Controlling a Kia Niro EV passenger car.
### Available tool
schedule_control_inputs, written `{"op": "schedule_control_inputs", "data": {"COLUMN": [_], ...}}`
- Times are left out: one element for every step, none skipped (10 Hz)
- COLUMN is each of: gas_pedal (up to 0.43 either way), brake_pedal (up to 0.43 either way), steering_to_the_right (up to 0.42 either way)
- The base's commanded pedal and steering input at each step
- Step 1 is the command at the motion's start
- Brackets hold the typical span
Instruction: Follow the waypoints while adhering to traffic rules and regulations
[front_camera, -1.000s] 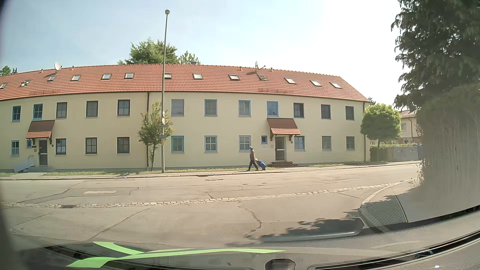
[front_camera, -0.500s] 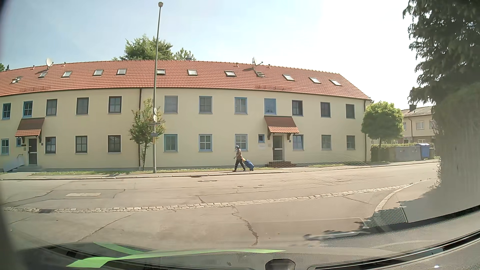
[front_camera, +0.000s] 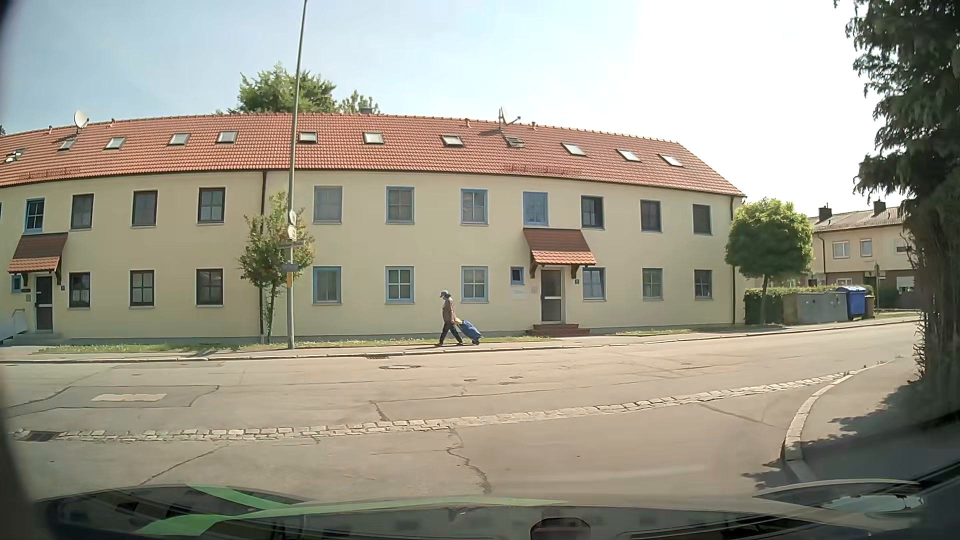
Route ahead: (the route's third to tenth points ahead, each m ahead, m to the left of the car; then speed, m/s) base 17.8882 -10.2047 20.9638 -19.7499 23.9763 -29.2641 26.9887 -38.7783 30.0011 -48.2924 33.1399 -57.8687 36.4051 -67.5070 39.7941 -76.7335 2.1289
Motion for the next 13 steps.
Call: {"op": "schedule_control_inputs", "data": {"gas_pedal": [0.0, 0.0, 0.0, 0.0, 0.0, 0.0, 0.0, 0.0, 0.0, 0.0, 0.0, 0.0, 0.0], "brake_pedal": [0.024, 0.03, 0.043, 0.049, 0.049, 0.055, 0.061, 0.067, 0.073, 0.085, 0.098, 0.122, 0.14], "steering_to_the_right": [0.059, 0.064, 0.067, 0.073, 0.077, 0.079, 0.08, 0.082, 0.085, 0.09, 0.092, 0.092, 0.093]}}
